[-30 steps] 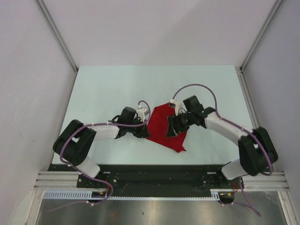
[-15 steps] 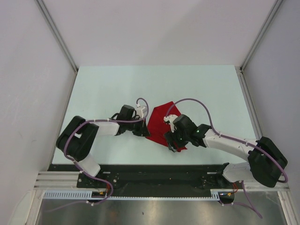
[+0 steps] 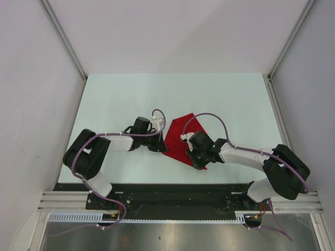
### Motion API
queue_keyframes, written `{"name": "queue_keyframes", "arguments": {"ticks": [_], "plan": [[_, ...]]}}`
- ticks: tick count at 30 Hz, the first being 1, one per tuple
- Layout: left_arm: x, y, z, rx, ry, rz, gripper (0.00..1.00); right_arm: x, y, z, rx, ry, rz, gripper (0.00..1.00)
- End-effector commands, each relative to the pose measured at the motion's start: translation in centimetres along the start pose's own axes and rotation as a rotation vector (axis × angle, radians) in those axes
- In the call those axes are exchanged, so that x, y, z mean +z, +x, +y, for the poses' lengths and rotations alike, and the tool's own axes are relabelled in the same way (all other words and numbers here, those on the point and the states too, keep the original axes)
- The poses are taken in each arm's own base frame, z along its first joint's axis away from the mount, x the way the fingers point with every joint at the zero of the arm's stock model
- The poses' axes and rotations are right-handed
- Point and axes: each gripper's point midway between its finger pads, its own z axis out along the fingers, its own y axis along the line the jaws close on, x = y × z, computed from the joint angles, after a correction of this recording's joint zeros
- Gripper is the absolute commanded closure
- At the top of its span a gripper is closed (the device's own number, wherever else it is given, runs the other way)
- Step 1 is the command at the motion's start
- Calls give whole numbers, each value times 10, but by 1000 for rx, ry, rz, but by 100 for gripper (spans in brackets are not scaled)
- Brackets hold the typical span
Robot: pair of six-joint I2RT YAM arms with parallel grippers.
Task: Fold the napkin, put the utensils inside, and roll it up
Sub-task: Roll the napkin with the utensil
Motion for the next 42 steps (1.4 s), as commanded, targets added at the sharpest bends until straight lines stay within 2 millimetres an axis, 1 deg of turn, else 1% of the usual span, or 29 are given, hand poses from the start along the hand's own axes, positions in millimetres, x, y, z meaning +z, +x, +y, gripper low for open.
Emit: {"name": "queue_keyframes", "arguments": {"ticks": [1,2,3,4,5,6,7,8,9,10,11,12,13,15,16,18,19,24,29,32,35,42], "plan": [[1,9,14,-24,-50,34,100,-6,-10,20,7,-110,16,79],[0,6,13,-22,-49,27,100,-5,-8,24,10,-139,36,81],[-1,6,12,-21,-47,27,100,-6,-9,29,10,-173,44,86],[-2,5,12,-19,-49,23,95,-9,-8,39,16,-246,59,88],[-3,3,13,-21,-54,18,89,-10,-9,40,33,-275,64,90],[-4,1,12,-18,-54,14,85,-10,-9,43,45,-305,77,96],[-5,0,12,-13,-55,11,77,-12,-9,49,57,-363,89,98],[-6,-1,12,-14,-60,4,72,-13,-12,47,80,-385,88,98],[-8,-4,11,-8,-60,-4,68,-14,-9,52,100,-441,115,99],[-9,-5,10,-5,-63,-6,63,-14,-10,54,109,-470,118,99],[-11,-7,10,-2,-65,-12,60,-14,-13,50,128,-487,116,99],[-13,-10,8,5,-68,-24,56,-14,-11,53,143,-534,132,99],[-15,-12,8,10,-69,-29,49,-14,-12,53,157,-553,139,100],[-18,-15,8,13,-74,-43,44,-14,-15,50,183,-595,142,100],[-20,-17,8,17,-78,-53,40,-10,-13,49,198,-606,159,100],[-21,-19,11,19,-90,-62,38,-9,-16,44,220,-631,158,100],[-22,-20,14,15,-99,-66,36,-6,-14,42,235,-634,170,100],[-24,-25,23,5,-108,-94,30,-4,-19,32,292,-685,174,100],[-28,-35,27,4,-100,-134,25,3,-17,24,332,-709,205,100],[-29,-40,27,14,-84,-156,24,5,-17,20,347,-718,215,100],[-29,-45,22,28,-45,-177,23,9,-15,17,371,-723,230,100],[-18,-41,20,2,30,-154,22,12,-14,12,406,-733,246,100]]}}
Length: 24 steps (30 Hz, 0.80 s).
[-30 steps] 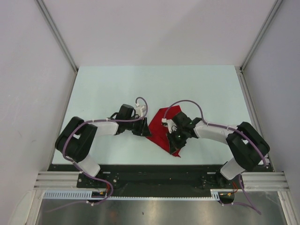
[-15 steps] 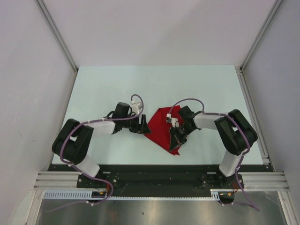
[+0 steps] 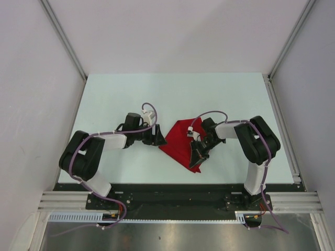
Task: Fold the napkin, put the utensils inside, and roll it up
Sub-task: Roll the napkin with the utensil
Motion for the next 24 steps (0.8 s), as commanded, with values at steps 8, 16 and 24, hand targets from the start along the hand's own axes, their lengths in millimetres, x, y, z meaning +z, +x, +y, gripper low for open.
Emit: {"name": "queue_keyframes", "arguments": {"ticks": [8,16,24], "plan": [[17,7,2,-22,78,30,32,-1,-5,-4,10,-22,0,100],[18,15,3,-43,86,47,66,-2,-7,-3,11,-34,-6,100],[22,22,2,-58,96,72,100,-8,-14,3,-2,-38,-30,94]]}}
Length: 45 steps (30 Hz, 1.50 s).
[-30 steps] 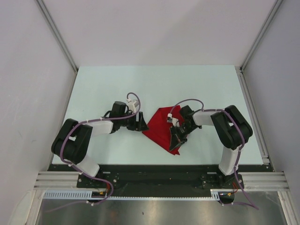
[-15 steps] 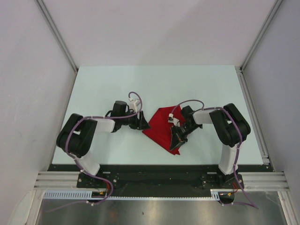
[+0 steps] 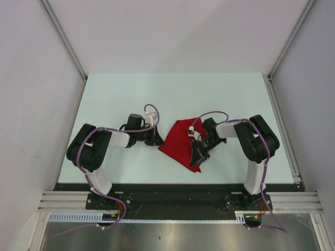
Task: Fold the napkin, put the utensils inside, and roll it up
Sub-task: Roll the napkin with the utensil
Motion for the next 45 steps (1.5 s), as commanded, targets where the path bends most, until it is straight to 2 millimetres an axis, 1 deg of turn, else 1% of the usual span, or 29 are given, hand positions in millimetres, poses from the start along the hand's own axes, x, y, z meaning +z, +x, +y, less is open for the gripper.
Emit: {"name": "queue_keyframes", "arguments": {"ticks": [1,2,3,5,6,7,9,10,11,12,14,15,16,17,18,19,20,21,22,23,25,27,28,29,32,37,38,42,45], "plan": [[3,13,2,-17,3,40,100,-8,-15,7,-41,-4,-38,85],[2,12,2,-17,2,39,100,-12,-15,12,-43,-5,-43,81],[2,12,2,-17,-1,38,100,-14,-18,15,-54,-3,-51,68],[2,12,3,-22,-7,42,100,-20,-18,21,-54,12,-57,55],[1,11,2,-20,-8,40,100,-27,-20,25,-70,36,-75,50],[1,10,3,-20,-12,38,100,-32,-24,30,-86,50,-92,42],[1,10,3,-23,-17,42,100,-42,-27,32,-82,105,-114,37],[1,10,3,-25,-18,41,100,-51,-31,38,-111,136,-146,32],[1,11,3,-27,-19,46,100,-59,-40,45,-137,168,-177,30],[1,9,2,-28,-20,44,100,-64,-46,42,-155,255,-212,29],[1,9,4,-36,-31,49,100,-83,-67,56,-253,368,-335,28],[1,10,5,-47,-38,59,100,-83,-73,55,-308,476,-374,28],[1,11,6,-52,-44,65,100,-90,-79,67,-367,516,-436,27],[1,12,7,-58,-49,71,100,-90,-92,77,-436,545,-506,27],[1,12,8,-68,-60,78,100,-91,-94,70,-473,625,-534,28],[0,12,9,-73,-64,81,100,-76,-91,85,-552,633,-537,28],[1,12,8,-75,-67,83,100,-73,-97,93,-605,645,-578,29],[1,11,10,-80,-75,83,100,-71,-99,93,-637,683,-590,31],[0,14,11,-91,-81,96,100,-56,-95,100,-700,685,-567,32],[1,13,11,-95,-84,99,100,-48,-99,101,-727,691,-570,33],[2,14,12,-108,-89,110,100,-32,-95,103,-792,714,-543,37],[3,14,13,-116,-89,115,100,-17,-96,97,-815,725,-523,39],[3,14,12,-119,-89,119,100,-9,-96,98,-840,720,-512,40],[3,15,13,-123,-92,123,100,-3,-95,92,-838,732,-491,41],[3,15,13,-124,-92,123,100,10,-93,85,-861,734,-459,43],[2,14,12,-128,-91,123,100,25,-87,77,-872,711,-419,49],[2,15,12,-129,-95,124,100,26,-87,75,-873,712,-413,51],[2,13,11,-126,-94,122,100,32,-86,63,-861,727,-385,51],[1,12,11,-123,-93,121,100,34,-86,59,-857,735,-378,51]]}}
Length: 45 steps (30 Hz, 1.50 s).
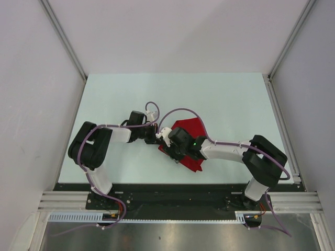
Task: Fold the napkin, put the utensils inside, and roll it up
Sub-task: Roll the napkin with the utensil
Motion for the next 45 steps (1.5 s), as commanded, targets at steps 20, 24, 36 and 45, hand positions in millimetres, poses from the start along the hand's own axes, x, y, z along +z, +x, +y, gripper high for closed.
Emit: {"name": "queue_keyframes", "arguments": {"ticks": [20,24,36,45], "plan": [[-4,-11,-8,11,1,-24,95,27,61,-2,89,-47,261,64],[-11,-25,-10,13,-7,-70,71,23,78,20,123,-176,339,69],[-58,-45,-3,82,-144,-298,30,-13,42,55,364,-671,246,76],[-58,1,-25,142,0,-288,28,-14,33,36,522,-847,235,77]]}}
